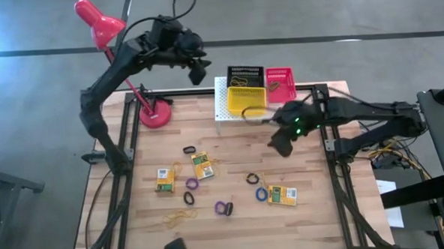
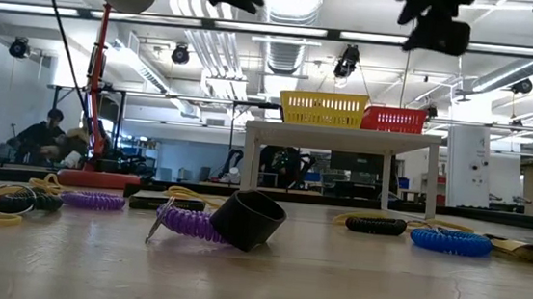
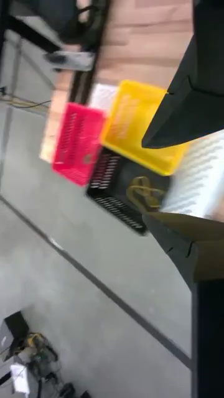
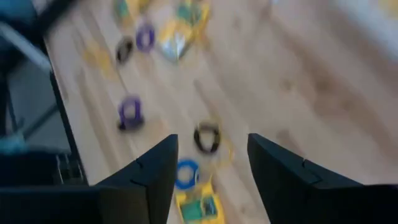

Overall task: Pick & Place Office Desk Supplies
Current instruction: Put the yellow crayon box in the yellow bin on the shelf

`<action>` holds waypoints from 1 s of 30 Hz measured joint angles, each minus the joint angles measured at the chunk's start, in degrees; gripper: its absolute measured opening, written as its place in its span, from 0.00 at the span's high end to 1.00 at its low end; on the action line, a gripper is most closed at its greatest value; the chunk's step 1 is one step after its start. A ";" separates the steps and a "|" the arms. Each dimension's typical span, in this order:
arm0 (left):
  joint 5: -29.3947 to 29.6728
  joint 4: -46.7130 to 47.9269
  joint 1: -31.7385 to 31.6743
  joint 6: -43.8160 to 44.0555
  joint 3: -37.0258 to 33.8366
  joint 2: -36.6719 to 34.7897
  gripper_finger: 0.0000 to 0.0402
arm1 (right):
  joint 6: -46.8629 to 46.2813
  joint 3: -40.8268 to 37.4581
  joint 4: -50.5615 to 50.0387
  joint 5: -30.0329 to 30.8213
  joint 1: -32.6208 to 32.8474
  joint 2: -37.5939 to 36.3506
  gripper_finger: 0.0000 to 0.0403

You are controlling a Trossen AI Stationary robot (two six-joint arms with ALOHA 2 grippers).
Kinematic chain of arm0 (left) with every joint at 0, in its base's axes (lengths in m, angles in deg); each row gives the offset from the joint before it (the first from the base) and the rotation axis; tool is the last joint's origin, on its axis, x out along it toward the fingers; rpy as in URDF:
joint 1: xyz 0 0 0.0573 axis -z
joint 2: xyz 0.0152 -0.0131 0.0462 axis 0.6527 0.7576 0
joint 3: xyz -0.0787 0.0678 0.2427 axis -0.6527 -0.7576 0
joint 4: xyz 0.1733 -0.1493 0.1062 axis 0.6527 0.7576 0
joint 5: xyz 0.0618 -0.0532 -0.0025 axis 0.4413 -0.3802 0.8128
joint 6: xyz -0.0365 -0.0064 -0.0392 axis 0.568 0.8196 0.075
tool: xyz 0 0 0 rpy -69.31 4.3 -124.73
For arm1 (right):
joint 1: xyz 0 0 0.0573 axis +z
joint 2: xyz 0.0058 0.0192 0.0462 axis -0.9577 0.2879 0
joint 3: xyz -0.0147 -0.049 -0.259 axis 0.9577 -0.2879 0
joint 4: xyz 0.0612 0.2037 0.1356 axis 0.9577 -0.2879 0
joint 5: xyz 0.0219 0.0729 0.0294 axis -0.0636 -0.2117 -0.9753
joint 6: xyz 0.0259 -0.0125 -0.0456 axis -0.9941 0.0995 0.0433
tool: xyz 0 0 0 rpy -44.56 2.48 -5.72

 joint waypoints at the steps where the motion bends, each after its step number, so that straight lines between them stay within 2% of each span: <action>1: -0.02 2.38 0.00 -0.57 0.00 -0.60 0.56 | -0.23 -0.39 -0.64 -0.58 0.58 0.93 0.52; 7: -0.27 14.83 0.00 -1.08 -3.15 -2.98 0.60 | -1.68 -2.10 -0.93 -1.03 2.33 6.86 0.51; 12: -1.28 15.45 0.00 0.55 -16.15 -7.19 0.62 | -1.24 -3.76 2.38 -1.59 2.79 11.76 0.51; 17: -3.81 8.99 0.04 1.96 -33.53 -14.32 0.63 | 0.17 -7.04 3.52 -6.93 5.21 13.84 0.51; 22: -9.64 -1.10 0.32 6.54 -48.56 -21.46 0.64 | 1.74 -12.16 3.55 -14.34 8.66 14.02 0.51; 26: -12.34 -7.71 2.29 11.24 -57.54 -25.83 0.64 | 3.47 -15.88 4.55 -21.17 11.92 13.89 0.51; 30: -12.49 -10.96 7.56 15.75 -63.09 -28.82 0.64 | 5.12 -19.79 7.50 -22.17 15.90 13.57 0.51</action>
